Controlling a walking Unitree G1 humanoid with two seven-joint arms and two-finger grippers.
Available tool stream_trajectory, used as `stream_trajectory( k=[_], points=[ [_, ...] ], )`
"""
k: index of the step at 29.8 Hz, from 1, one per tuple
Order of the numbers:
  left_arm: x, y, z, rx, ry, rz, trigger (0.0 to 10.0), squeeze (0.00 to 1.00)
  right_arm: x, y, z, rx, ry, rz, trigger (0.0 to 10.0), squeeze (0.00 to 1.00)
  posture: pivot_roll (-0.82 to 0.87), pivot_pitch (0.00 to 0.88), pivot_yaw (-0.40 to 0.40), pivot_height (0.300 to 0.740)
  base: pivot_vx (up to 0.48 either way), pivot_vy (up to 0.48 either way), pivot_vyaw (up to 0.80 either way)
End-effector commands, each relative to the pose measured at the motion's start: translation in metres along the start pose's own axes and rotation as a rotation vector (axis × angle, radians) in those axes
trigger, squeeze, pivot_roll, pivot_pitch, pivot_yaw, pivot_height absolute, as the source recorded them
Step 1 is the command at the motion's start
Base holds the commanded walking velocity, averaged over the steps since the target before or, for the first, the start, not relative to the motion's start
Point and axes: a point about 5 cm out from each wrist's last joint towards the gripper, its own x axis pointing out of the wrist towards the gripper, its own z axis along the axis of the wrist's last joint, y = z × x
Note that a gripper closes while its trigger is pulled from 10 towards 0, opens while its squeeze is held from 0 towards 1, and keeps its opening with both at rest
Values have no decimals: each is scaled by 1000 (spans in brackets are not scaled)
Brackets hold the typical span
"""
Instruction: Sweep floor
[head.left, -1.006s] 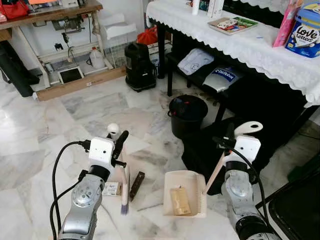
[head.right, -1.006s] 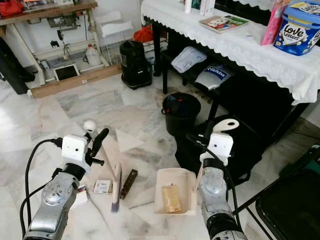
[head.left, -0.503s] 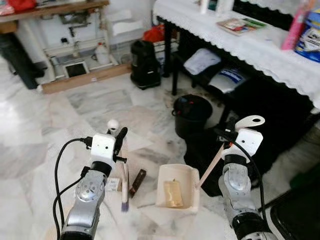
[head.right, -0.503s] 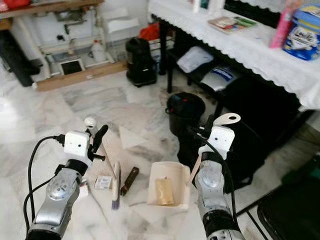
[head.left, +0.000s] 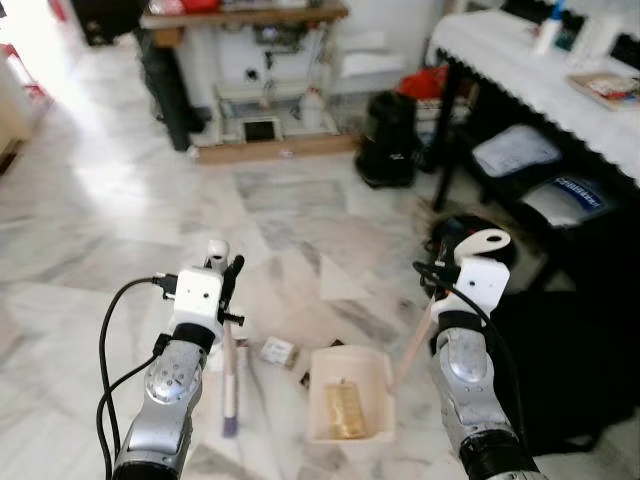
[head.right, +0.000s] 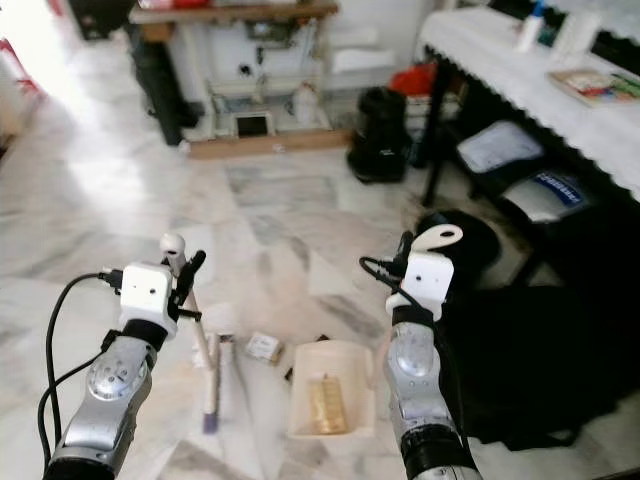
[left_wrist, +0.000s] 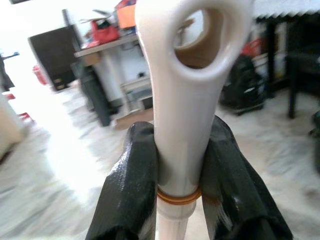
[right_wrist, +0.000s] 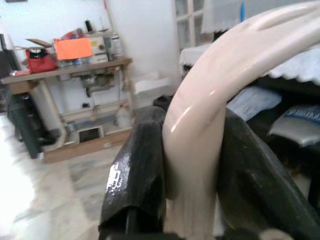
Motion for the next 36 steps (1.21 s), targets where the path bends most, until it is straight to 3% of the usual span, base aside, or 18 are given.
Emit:
stream_trajectory(
  k=[1, 27, 36],
  points=[
    [4, 0, 9, 8, -54, 8, 10000, 0, 7, 1, 14, 13, -57, 3, 10000, 0, 103, 0, 3, 740, 0, 0, 794],
    [2, 5, 4, 19, -22, 11, 10000, 0, 4, 1, 13, 25, -41, 2, 10000, 0, 116, 0, 22, 740, 0, 0, 794],
    [1, 5, 2, -13, -16, 29, 10000, 0, 5, 1, 12, 23, -36, 6, 10000, 0, 116, 0, 18, 740, 0, 0, 794]
  ],
)
